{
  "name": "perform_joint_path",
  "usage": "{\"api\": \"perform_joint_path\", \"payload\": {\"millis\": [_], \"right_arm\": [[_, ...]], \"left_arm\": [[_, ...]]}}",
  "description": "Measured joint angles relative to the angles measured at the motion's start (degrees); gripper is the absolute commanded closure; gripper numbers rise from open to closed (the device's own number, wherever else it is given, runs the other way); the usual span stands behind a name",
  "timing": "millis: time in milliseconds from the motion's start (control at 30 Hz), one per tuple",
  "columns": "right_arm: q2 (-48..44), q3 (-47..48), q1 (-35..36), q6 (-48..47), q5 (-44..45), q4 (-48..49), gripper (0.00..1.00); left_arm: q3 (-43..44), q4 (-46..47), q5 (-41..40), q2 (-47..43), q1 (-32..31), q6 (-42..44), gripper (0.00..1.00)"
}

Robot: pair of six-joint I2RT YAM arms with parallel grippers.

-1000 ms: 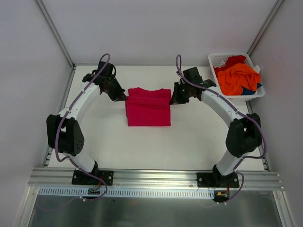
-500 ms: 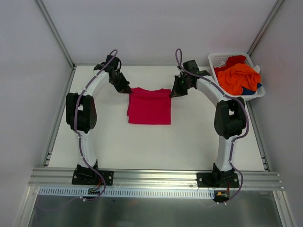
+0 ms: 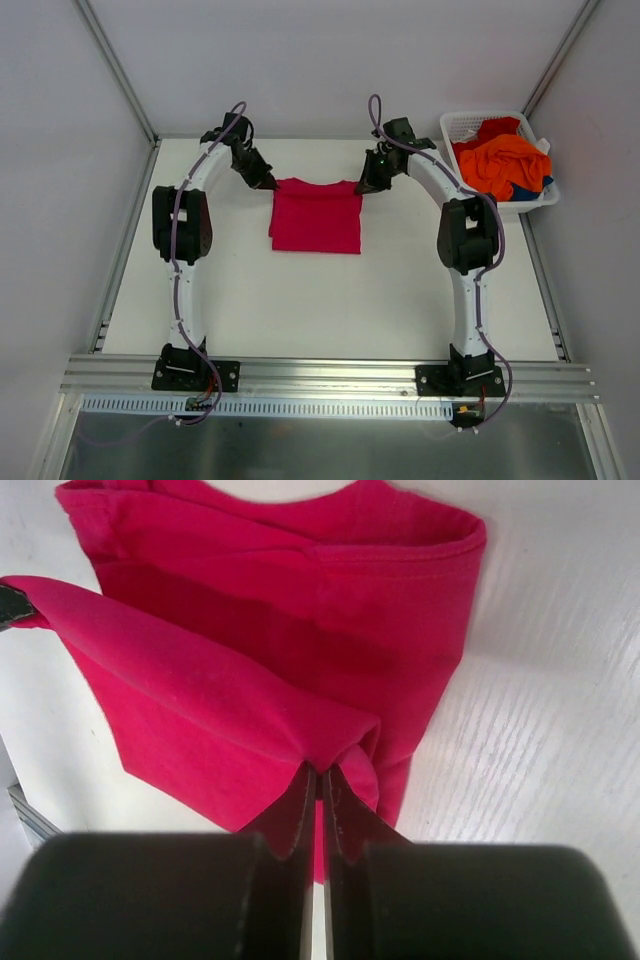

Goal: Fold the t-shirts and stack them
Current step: Fold the long partially folded tshirt into a neat square

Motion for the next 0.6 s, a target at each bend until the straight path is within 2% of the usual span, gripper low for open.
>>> {"api": "perform_joint_path", "payload": {"millis": [100, 133, 167, 200, 233, 267, 300, 333, 400, 500, 567, 600], "right_arm": [[2.3, 2.3, -0.2, -0.3, 0.1, -0.6, 1.00], [3.0, 3.2, -0.3, -0.4, 0.1, -0.8, 0.96], [3.8, 4.3, -0.5, -0.4, 0.1, -0.9, 0.87], [4.8, 5.8, -0.6, -0.5, 0.1, -1.2, 0.73], [5.7, 7.4, -0.8, -0.4, 0.1, -1.3, 0.50], [6.6, 8.9, -1.0, 0.0, 0.0, -1.1, 0.45], [7.1, 9.9, -1.2, -0.2, 0.0, -1.0, 0.39], [7.5, 11.0, -1.4, 0.1, 0.0, -0.9, 0.28], [7.5, 12.1, -2.1, 0.9, -0.2, -0.4, 0.20], [7.1, 12.8, -3.1, 1.2, -0.5, 1.0, 0.12], [6.0, 11.3, -3.5, 0.8, -0.9, 1.8, 0.12], [4.9, 9.6, -3.7, 0.3, -1.2, 2.0, 0.15]], "left_arm": [[3.2, -0.2, 0.9, 3.0, 0.3, 0.3, 1.00], [4.1, -0.2, 1.0, 3.9, 0.3, 0.4, 0.96], [5.2, -0.2, 1.3, 4.9, 0.3, 0.6, 0.74], [6.3, -0.3, 1.6, 5.9, 0.4, 1.1, 0.57], [7.5, -0.1, 2.1, 6.9, 0.5, 1.3, 0.45], [8.5, 0.0, 2.5, 7.6, 0.7, 1.3, 0.39], [9.4, -0.1, 2.9, 8.2, 1.0, 1.2, 0.28], [10.6, -0.4, 3.3, 8.6, 1.4, 1.5, 0.21], [12.3, -0.4, 3.7, 8.7, 2.3, 1.9, 0.11], [14.5, 0.2, 3.9, 8.2, 4.2, 3.3, 0.08], [13.9, 0.2, 3.7, 6.6, 5.3, 5.4, 0.08], [12.5, 0.5, 3.4, 5.2, 5.7, 6.5, 0.12]]}}
